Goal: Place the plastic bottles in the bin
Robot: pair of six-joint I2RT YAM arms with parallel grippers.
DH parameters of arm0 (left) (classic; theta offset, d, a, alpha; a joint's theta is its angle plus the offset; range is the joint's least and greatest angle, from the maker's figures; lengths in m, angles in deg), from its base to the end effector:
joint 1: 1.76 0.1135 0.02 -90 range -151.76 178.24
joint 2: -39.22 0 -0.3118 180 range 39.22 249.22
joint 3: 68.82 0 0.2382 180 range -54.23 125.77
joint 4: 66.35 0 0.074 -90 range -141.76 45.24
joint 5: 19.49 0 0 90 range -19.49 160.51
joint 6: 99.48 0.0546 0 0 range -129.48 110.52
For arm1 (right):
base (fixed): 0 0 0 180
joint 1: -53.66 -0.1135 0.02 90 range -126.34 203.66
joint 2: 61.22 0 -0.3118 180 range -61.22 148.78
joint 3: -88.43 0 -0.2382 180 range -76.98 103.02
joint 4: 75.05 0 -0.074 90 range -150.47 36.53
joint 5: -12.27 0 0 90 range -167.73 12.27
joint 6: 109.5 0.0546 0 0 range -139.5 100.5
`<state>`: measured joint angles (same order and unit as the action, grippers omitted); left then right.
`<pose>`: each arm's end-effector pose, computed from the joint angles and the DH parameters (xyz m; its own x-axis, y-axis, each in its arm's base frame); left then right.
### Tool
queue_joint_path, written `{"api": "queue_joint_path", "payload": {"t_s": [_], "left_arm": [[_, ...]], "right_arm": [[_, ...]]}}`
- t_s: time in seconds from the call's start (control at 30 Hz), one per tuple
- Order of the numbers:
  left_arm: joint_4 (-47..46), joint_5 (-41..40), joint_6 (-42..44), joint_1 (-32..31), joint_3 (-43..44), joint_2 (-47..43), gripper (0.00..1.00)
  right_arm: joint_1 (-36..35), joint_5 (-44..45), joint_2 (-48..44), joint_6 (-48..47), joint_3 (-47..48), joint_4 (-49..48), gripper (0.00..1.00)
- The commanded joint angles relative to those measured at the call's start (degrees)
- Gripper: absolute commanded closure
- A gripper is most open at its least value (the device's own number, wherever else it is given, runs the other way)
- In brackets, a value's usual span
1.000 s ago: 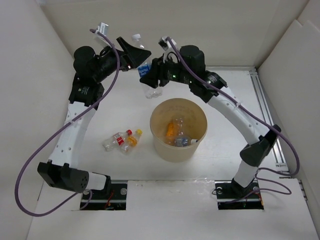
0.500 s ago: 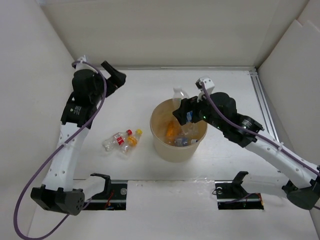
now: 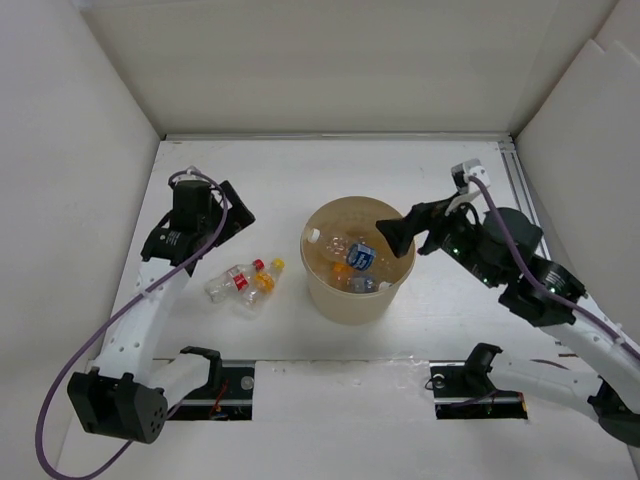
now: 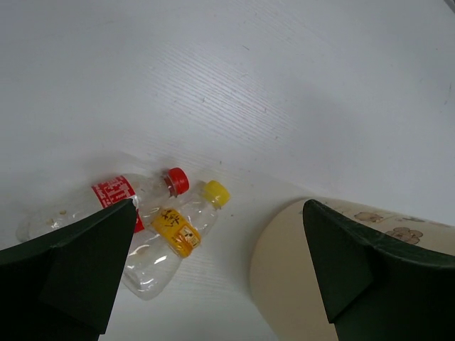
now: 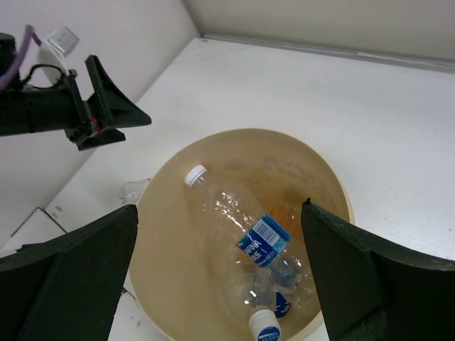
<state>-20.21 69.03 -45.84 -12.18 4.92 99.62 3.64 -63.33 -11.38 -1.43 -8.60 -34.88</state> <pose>0.2027 -0.0358 0.3699 -0.5236 -0.5063 -0.6852 -0.1875 0.8530 -0.4871 0.1031 0.1019 0.4664 -0.2559 0.1624 -0.9530 -0.5304 0.8006 0.2789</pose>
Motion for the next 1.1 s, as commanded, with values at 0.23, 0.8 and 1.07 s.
{"api": "queue_joint_path", "payload": {"t_s": [0.23, 0.8, 1.07], "left_arm": [[7.98, 5.50, 15.07, 0.04, 0.86, 3.55, 0.00], [4.57, 4.46, 12.01, -15.51, -3.17, 13.42, 0.00], [5.10, 4.55, 12.01, -15.51, -3.17, 21.15, 0.00]], "right_arm": [[-2.10, -1.21, -8.44, 2.06, -4.83, 0.61, 0.00], [-2.10, -3.05, -17.14, 3.12, -7.82, 4.82, 0.00], [-2.10, -3.58, -20.31, 3.64, -7.82, 5.97, 0.00]]}}
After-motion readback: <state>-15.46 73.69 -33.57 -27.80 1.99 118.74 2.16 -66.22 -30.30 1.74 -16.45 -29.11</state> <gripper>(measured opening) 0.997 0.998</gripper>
